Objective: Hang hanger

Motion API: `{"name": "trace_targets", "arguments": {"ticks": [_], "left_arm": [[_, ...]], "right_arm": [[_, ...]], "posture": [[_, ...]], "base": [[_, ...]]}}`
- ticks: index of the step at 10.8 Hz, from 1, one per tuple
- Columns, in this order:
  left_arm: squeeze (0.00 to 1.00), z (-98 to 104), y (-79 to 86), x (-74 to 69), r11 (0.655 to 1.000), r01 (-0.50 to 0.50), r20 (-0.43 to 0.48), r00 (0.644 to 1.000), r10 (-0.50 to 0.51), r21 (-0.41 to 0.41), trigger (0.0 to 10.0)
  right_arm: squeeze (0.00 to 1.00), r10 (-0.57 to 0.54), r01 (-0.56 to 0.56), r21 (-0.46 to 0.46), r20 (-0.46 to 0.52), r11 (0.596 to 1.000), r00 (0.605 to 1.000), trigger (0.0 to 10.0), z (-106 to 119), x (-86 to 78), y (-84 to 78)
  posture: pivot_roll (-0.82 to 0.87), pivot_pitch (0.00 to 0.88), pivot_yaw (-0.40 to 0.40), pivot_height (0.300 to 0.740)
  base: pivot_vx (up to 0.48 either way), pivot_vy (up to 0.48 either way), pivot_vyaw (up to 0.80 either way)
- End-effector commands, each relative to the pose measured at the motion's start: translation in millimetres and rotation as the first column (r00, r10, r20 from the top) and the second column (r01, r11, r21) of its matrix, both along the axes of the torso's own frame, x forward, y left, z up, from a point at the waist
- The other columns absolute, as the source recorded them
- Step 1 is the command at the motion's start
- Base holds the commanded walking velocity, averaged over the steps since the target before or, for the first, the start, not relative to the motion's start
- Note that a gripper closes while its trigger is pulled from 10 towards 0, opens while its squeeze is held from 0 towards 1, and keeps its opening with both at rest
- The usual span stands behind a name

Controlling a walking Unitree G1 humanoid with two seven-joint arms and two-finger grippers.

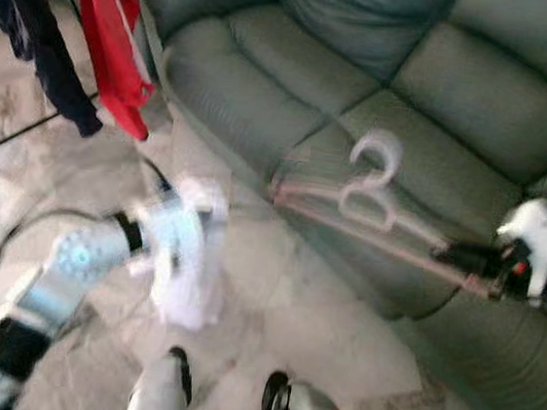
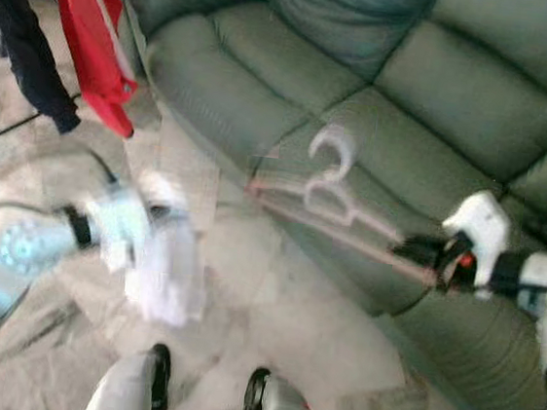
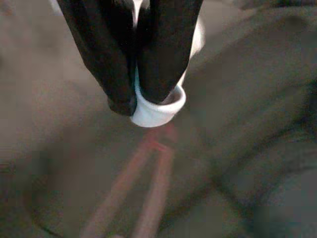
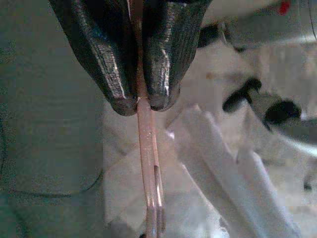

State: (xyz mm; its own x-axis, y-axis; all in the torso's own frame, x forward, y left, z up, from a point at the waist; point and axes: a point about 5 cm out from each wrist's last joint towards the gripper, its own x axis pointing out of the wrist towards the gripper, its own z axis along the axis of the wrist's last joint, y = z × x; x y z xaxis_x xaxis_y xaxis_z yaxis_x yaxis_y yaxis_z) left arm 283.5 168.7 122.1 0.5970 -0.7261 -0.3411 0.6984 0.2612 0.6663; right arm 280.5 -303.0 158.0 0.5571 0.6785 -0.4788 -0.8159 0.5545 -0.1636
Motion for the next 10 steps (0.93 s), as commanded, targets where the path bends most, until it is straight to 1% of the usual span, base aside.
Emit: {"name": "trace_targets", "arguments": {"ticks": [1,2,3,4,5,6,7,8,9,10], "left_arm": [[0.0,-1,8.6,1.7,0.993,0.021,-0.002,1.0,-0.021,0.114,10.0],[0.0,5,35.8,25.3,0.954,-0.126,0.12,0.988,0.096,0.273,10.0],[0.0,48,50.2,57.9,0.916,-0.369,0.413,0.867,0.279,0.155,10.0],[0.0,79,39.4,66.7,0.89,-0.402,0.367,0.811,0.455,-0.215,10.0],[0.0,56,9.9,48.2,0.979,-0.154,0.187,0.966,0.177,-0.135,10.0],[0.0,8,15.5,22.3,0.969,0.066,-0.042,0.997,-0.057,0.236,10.0],[0.0,-5,43.1,26.5,0.884,0.043,-0.062,0.998,-0.015,0.465,10.0],[0.0,16,41.7,50.4,0.909,-0.083,0.104,0.994,0.044,0.408,10.0],[0.0,31,38.0,61.2,0.932,-0.151,0.187,0.978,0.092,0.329,10.0],[0.0,64,26.0,73.7,0.971,-0.232,0.26,0.942,0.212,0.049,10.0]], "right_arm": [[0.0,0.015,-0.015,-0.035,-0.002,0.999,1.0,10.0,-4,-1.7,-0.2],[0.0,0.013,-0.014,-0.045,-0.003,0.999,1.0,10.0,-10,-1.6,6.7],[0.0,0.006,-0.005,-0.04,0.026,0.999,1.0,10.0,-16,0.3,16.7],[0.0,-0.034,0.035,-0.019,0.075,0.999,0.997,10.0,-24,5.7,27.5],[0.0,-0.05,0.048,0.021,0.095,0.999,0.994,10.0,-29,7.1,37.1],[0.0,-0.016,0.013,0.042,0.068,0.999,0.998,10.0,-35,2.1,45.0],[0.0,0.019,-0.021,0.057,0.035,0.998,0.999,10.0,-43,-3.6,52.0],[0.0,0.025,-0.027,0.058,0.022,0.998,0.999,10.0,-46,-6.4,54.4],[0.0,0.026,-0.027,0.059,0.02,0.998,0.999,10.0,-47,-7.2,55.1],[0.0,0.014,-0.015,0.046,0.032,0.999,0.999,10.0,-48,-7.2,55.4]], "posture": [[0.03,0.244,-0.069,0.74],[0.03,0.244,-0.068,0.74],[0.03,0.24,-0.067,0.74],[0.03,0.237,-0.069,0.74],[0.03,0.238,-0.072,0.74],[0.03,0.236,-0.074,0.74],[0.03,0.234,-0.069,0.74],[0.02,0.23,-0.068,0.74],[0.02,0.23,-0.069,0.74],[0.01,0.227,-0.074,0.74]], "base": [[0.0,0.0,0.0],[0.0,0.0,0.0],[0.0,0.0,0.0],[0.0,0.0,0.0],[0.0,0.0,0.0],[0.0,0.0,0.0],[0.0,0.0,0.0],[0.0,0.0,0.0],[0.0,0.0,0.0],[0.0,0.0,0.0]]}}
